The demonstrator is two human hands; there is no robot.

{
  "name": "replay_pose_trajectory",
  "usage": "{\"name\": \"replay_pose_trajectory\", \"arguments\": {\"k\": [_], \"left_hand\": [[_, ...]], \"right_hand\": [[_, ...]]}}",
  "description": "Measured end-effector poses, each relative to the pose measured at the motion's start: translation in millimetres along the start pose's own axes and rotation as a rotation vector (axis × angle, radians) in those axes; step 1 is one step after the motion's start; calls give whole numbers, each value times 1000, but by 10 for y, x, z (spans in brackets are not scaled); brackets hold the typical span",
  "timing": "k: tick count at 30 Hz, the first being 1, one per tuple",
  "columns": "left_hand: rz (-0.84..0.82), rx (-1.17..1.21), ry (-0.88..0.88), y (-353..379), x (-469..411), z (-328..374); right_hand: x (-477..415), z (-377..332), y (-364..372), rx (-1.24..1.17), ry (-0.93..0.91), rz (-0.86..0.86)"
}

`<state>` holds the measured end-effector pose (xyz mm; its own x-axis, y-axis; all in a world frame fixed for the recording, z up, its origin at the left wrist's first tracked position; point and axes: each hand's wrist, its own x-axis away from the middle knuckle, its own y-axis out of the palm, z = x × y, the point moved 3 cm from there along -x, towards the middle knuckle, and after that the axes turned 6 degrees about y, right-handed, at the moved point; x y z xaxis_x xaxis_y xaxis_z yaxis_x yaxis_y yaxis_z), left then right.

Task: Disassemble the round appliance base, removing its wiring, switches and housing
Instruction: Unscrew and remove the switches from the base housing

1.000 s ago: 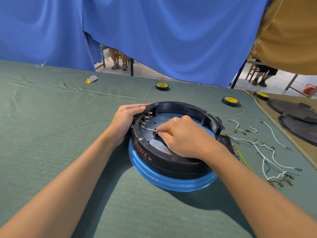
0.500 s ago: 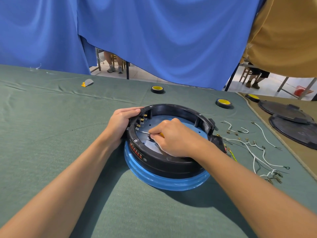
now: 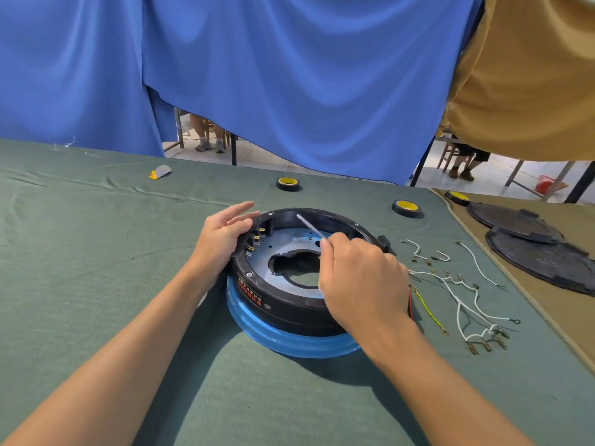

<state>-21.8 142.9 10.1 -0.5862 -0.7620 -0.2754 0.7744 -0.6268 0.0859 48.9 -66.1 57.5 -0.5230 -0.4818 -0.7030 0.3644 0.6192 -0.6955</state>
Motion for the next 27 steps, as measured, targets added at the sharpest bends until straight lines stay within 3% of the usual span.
{"name": "replay_pose_trajectory", "arguments": {"k": [6, 11, 15, 21, 27], "left_hand": [[164, -170, 51, -126, 76, 16], [255, -295, 93, -196, 214, 48], [291, -237, 74, -164, 279, 81], [271, -151, 68, -171, 382, 101], [214, -373, 158, -182, 439, 152]], "right_hand": [[-195, 94, 67, -125, -14, 131], [31, 36, 130, -328, 156, 32], [223, -55, 179, -322, 162, -54], [34, 143, 299, -240, 178, -37], [-107, 252, 300, -155, 169, -153]]}}
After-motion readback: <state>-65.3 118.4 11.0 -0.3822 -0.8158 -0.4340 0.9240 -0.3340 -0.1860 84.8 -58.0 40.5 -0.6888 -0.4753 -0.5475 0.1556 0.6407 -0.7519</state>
